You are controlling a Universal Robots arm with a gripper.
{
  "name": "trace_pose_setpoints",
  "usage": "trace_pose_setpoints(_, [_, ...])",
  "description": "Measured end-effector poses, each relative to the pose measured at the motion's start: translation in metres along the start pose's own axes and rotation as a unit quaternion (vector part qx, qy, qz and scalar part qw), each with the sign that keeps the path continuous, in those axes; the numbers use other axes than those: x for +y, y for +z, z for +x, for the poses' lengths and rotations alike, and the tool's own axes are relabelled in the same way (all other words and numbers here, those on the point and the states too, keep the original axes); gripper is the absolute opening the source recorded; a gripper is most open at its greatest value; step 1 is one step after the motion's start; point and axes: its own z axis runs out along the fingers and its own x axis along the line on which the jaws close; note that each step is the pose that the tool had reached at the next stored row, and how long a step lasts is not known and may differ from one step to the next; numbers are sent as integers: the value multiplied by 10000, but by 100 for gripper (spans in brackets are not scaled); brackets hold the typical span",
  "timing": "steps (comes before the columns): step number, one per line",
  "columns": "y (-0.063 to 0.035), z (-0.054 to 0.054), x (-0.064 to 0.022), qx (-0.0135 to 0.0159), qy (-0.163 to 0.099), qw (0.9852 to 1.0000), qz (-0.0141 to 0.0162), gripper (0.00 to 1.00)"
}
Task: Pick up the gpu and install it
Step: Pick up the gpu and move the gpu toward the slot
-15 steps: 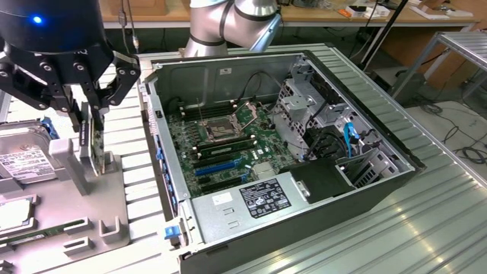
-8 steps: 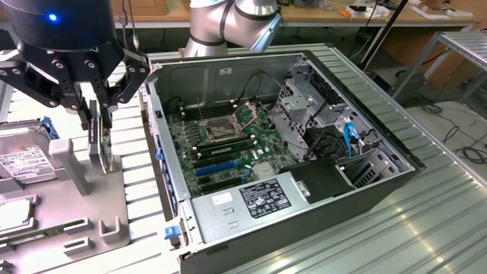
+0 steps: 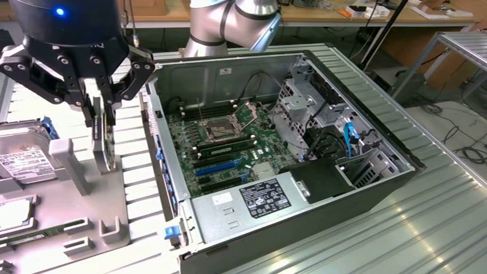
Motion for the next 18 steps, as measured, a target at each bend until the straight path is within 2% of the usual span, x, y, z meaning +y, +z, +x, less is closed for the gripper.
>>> trace_pose_setpoints(12, [-8, -119, 8, 3, 0, 10000, 1, 27])
trace_pose_setpoints(18, [-12, -221, 15, 3, 0, 10000, 1, 27])
